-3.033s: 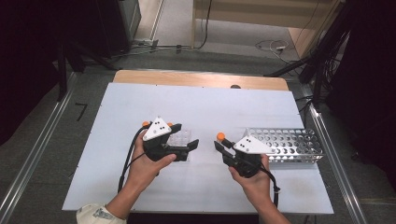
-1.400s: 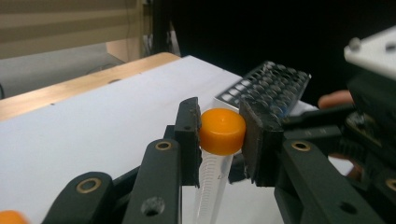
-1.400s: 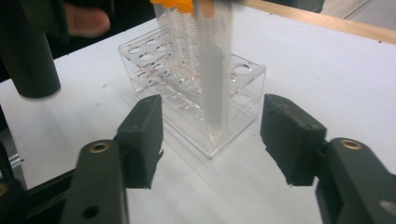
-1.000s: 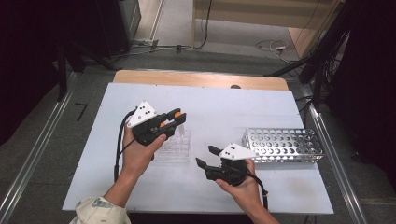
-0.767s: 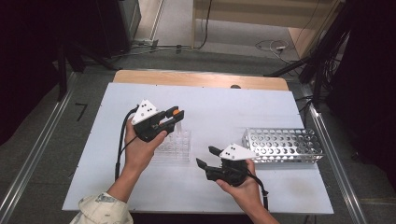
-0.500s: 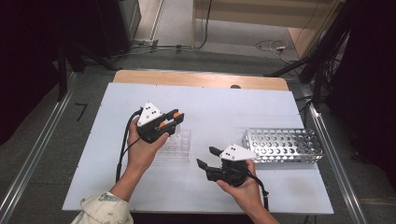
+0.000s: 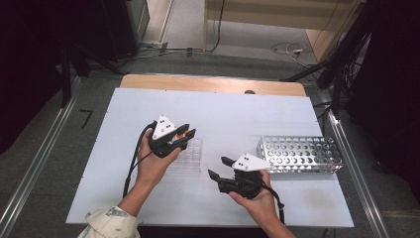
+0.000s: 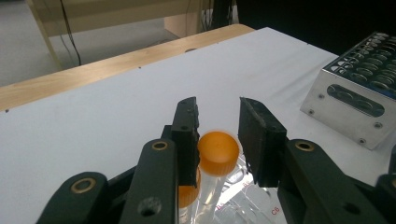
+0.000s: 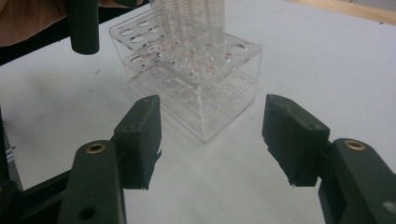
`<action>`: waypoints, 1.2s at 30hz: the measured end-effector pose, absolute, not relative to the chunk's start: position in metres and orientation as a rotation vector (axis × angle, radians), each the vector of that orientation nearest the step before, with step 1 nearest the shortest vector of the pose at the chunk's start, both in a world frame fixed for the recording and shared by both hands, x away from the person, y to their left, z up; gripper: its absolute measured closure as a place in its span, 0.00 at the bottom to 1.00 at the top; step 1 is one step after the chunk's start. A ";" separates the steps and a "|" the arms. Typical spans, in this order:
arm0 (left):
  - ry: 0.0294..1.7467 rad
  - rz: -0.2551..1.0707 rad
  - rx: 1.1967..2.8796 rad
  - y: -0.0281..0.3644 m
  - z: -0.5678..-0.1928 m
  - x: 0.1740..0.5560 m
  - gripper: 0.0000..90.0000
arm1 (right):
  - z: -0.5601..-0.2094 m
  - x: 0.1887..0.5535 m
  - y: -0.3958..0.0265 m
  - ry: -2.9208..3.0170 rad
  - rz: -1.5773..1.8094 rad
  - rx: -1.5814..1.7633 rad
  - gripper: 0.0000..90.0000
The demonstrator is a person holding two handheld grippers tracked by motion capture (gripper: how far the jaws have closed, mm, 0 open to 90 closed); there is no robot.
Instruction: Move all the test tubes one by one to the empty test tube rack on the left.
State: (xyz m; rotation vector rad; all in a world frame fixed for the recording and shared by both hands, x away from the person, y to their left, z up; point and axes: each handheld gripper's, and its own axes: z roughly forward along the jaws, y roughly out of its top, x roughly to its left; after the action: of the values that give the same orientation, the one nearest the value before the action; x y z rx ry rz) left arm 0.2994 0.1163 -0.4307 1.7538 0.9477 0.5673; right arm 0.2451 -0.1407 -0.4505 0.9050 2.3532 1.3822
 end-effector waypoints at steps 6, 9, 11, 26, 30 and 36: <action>0.942 0.538 1.718 0.117 -0.427 0.298 0.66 | -0.451 0.246 -0.141 2.350 1.377 0.909 0.39; 0.947 0.499 1.703 0.117 -0.425 0.296 0.56 | -0.451 0.247 -0.143 2.340 1.377 0.921 0.38; 0.947 0.455 1.694 0.117 -0.424 0.295 0.47 | -0.452 0.249 -0.145 2.335 1.372 0.934 0.36; 0.942 0.462 1.694 0.119 -0.417 0.282 0.30 | -0.456 0.262 -0.171 2.269 1.330 1.024 0.30; 0.943 0.462 1.679 0.124 -0.414 0.279 0.30 | -0.454 0.263 -0.177 2.251 1.328 1.039 0.29; 0.946 0.488 1.676 0.132 -0.413 0.275 0.29 | -0.453 0.262 -0.184 2.236 1.316 1.048 0.29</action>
State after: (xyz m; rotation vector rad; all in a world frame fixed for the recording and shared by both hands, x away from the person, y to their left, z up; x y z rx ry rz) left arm 0.2750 0.1318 -0.4127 1.6758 0.9457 0.4877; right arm 0.2620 -0.1842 -0.4531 1.0481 2.2362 1.3156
